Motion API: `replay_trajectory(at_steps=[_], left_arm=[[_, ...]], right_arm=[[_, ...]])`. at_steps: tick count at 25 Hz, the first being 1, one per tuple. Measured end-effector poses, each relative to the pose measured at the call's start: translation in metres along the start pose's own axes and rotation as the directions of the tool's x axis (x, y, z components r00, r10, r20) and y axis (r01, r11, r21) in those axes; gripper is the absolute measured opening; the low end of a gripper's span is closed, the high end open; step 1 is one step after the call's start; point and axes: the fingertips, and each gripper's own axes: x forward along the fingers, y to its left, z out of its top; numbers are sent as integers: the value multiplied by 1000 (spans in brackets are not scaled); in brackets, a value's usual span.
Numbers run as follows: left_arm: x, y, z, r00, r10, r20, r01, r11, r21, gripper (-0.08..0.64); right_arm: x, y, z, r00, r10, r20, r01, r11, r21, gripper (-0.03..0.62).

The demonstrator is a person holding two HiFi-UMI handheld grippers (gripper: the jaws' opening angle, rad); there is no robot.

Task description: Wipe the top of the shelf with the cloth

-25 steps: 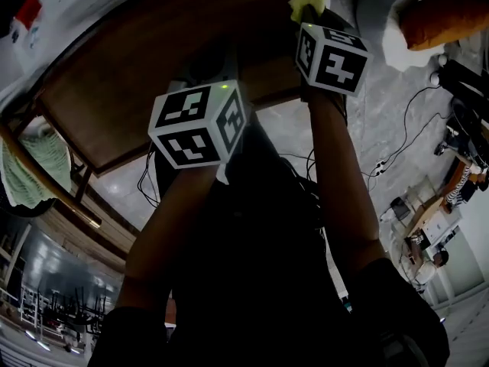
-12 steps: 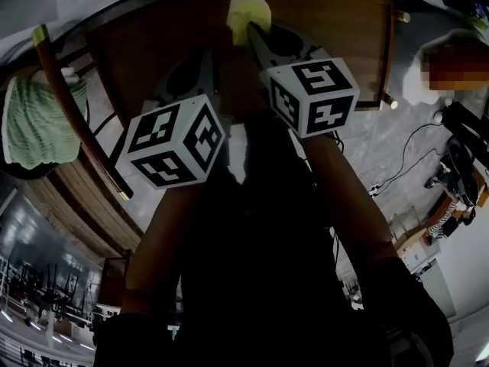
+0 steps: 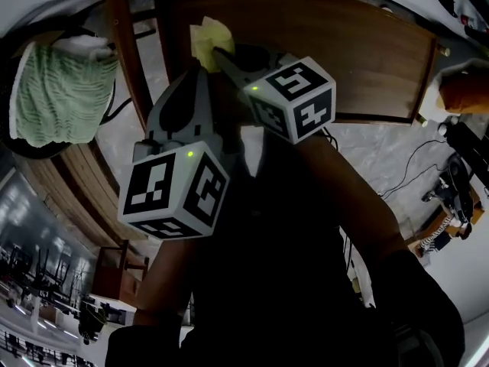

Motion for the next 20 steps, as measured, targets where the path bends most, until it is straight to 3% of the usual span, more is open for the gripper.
replay_trajectory(at_steps=[3,7,13,20], left_arm=[[-7,13,-3,999,-5,-53,3,999,-45,11],[-15,19,0,998,-6,-67,4,999,-33,11],[-14,32,0,997,-2,-79,-3,999,-53,11],[-8,30,-9,994,29,-105,-31,999,-20,11]], right_arm=[[22,19,-4,999,42,-22,-42,999,2,41],[45,31,-16,995,67,-68,-66,998,21,41],[59,26,-32,988,29,-149,-18,997,75,41],[47,15,-41,982,-18,-188,21,1000,13,41]])
